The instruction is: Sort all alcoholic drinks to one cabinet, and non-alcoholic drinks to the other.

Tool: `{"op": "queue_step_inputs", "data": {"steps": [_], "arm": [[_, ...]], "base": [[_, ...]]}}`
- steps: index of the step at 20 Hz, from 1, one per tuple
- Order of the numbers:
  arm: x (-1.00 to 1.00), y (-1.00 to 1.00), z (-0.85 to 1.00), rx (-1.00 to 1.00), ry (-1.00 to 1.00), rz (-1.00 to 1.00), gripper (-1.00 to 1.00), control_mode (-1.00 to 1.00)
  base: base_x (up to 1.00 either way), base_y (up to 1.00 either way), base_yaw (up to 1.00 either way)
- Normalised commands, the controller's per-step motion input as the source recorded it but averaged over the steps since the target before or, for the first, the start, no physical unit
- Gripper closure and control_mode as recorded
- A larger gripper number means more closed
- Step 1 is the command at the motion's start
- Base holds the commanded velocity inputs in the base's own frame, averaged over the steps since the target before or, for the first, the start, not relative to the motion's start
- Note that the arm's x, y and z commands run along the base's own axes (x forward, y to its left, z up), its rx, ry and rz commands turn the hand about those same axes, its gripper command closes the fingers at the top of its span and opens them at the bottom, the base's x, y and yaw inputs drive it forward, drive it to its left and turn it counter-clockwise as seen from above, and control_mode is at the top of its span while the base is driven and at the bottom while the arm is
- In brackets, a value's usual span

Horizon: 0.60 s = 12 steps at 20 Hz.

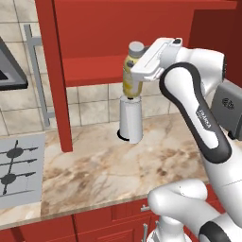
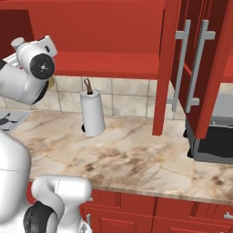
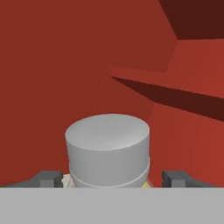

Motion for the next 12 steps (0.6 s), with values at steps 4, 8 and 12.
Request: {"op": "queue_step_inputs", "data": {"steps": [4,8,12], "arm": [[0.0,0.0,0.39,0.0,-0.03,0.0,1.0,-1.0],[0.01,0.0,0.3,0.0,-0.02,0.0,1.0,-1.0],[0.09,0.0,0.12,0.0,0.0,0.0,1.0,-1.0]], "base": [[0.0,0.0,0.0],[0.0,0.0,0.0],[0.0,0.0,0.0]]}}
